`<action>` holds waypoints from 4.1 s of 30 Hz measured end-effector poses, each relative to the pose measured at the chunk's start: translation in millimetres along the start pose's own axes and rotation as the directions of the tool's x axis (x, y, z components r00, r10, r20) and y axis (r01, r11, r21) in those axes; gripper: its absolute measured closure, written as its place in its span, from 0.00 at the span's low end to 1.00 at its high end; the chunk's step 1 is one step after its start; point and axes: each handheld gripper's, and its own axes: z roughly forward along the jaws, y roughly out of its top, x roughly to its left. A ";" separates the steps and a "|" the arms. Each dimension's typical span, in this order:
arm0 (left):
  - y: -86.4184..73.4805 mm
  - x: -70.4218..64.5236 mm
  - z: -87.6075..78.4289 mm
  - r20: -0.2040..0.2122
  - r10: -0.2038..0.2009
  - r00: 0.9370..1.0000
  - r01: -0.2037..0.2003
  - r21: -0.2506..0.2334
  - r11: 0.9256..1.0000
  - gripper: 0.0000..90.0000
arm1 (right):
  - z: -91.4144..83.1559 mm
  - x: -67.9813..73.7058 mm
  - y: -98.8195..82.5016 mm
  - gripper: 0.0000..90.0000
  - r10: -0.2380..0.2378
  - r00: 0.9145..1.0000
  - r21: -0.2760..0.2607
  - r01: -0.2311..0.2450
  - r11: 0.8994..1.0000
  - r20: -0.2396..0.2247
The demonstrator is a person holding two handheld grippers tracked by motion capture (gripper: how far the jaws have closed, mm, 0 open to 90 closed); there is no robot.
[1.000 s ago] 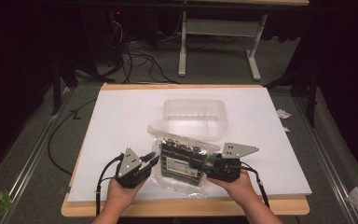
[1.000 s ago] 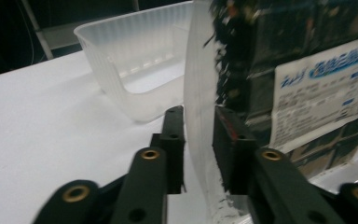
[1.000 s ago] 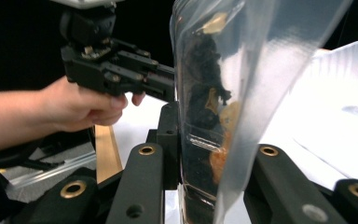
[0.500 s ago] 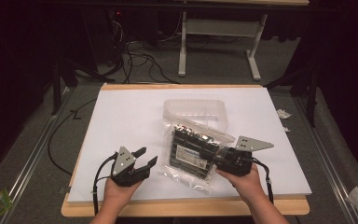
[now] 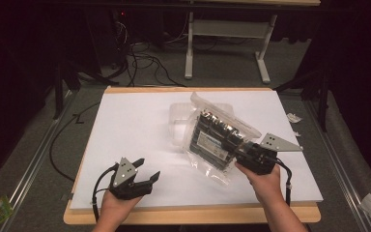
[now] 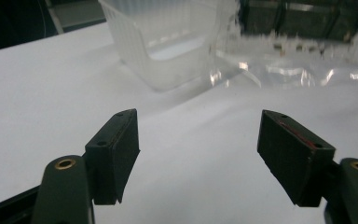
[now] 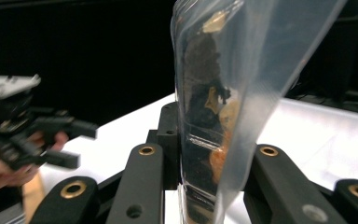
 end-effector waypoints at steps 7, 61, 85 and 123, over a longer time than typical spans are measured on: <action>-15.8 18.6 -25.8 -0.059 -0.019 0.998 0.020 0.006 1.000 0.31 | 1.8 -12.9 19.6 0.83 -0.006 0.997 -0.028 0.008 1.000 0.072; -17.5 15.7 -18.9 0.047 -0.002 0.999 0.001 0.010 1.000 0.35 | 137.6 -63.5 49.5 0.83 -0.075 0.975 0.077 0.060 0.995 0.208; -18.4 15.3 -16.9 0.062 -0.008 0.998 0.007 0.017 1.000 0.35 | 146.4 -67.5 20.8 0.83 -0.062 0.980 0.103 0.043 0.994 0.190; -18.2 17.6 -14.4 0.066 -0.020 0.998 0.019 0.017 1.000 0.35 | 135.5 -80.6 1.9 0.63 0.006 0.977 0.113 -0.031 0.993 0.214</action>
